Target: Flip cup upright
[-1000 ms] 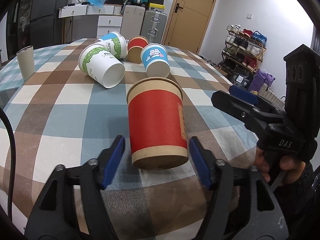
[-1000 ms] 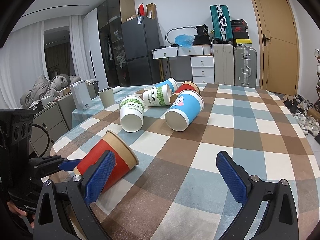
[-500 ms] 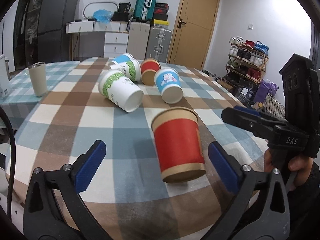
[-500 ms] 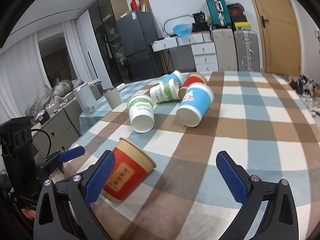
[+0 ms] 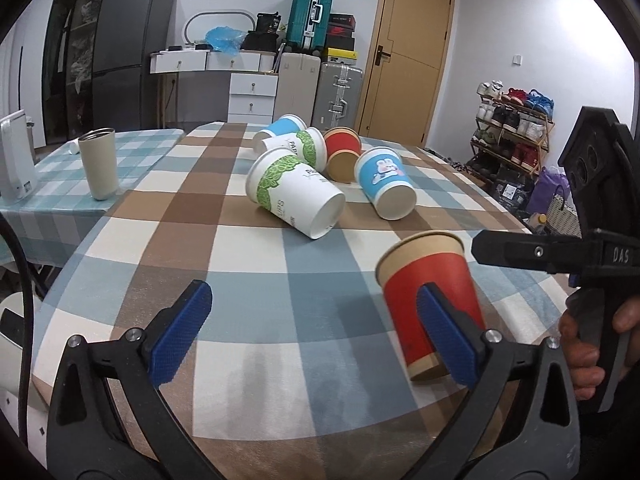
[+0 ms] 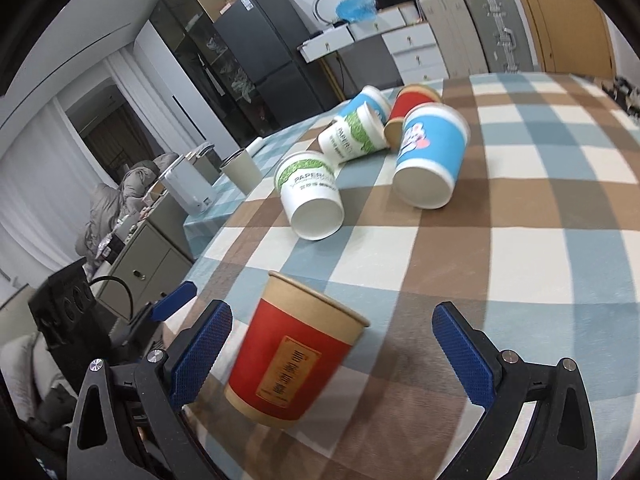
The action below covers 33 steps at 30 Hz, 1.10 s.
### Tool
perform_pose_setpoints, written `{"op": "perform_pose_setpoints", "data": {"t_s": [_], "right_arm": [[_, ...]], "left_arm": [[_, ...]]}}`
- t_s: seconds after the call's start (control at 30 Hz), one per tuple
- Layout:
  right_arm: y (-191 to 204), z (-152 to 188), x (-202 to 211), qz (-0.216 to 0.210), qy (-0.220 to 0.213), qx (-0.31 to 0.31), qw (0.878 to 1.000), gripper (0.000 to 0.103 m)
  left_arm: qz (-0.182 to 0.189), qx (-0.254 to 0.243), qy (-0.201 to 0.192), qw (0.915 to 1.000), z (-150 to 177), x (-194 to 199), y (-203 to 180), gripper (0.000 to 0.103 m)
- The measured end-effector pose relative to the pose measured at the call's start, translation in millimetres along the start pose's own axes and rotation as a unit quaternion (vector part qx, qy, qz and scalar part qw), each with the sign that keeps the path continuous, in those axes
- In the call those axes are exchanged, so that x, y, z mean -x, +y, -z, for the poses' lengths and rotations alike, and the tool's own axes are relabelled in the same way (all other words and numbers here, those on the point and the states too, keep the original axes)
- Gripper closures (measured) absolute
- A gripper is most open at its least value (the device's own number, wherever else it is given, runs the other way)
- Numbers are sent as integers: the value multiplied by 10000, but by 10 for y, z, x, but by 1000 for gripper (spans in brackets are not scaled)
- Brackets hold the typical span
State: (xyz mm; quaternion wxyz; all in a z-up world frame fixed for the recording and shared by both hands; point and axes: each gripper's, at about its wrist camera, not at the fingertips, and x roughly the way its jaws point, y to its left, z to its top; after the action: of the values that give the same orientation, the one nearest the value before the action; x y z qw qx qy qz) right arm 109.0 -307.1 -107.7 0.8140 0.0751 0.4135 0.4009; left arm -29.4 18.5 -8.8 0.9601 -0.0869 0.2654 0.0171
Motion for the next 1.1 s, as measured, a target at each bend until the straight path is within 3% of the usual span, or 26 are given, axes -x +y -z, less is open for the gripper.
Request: {"op": "perform_pose_setpoints", "data": {"t_s": [0.33, 0.73, 0.87, 0.97, 1.1], "right_arm": [[-45, -39, -241, -419, 520, -541, 9963, 4], [-218, -49, -425, -919, 965, -1183, 9840, 29], [-173, -51, -359, -916, 885, -1036, 9864, 31], [-94, -55, -226, -771, 590, -662, 9931, 31], [95, -45, -29, -204, -2, 115, 9997, 31]], "left_arm": [[-99, 54, 9, 9999, 30, -68, 63, 1], [-103, 66, 9, 9999, 32, -80, 76, 1], [-93, 55, 13, 9999, 39, -93, 70, 1], [-77, 42, 5, 10000, 43, -100, 59, 1], [-75, 43, 19, 10000, 47, -107, 42, 1]]}}
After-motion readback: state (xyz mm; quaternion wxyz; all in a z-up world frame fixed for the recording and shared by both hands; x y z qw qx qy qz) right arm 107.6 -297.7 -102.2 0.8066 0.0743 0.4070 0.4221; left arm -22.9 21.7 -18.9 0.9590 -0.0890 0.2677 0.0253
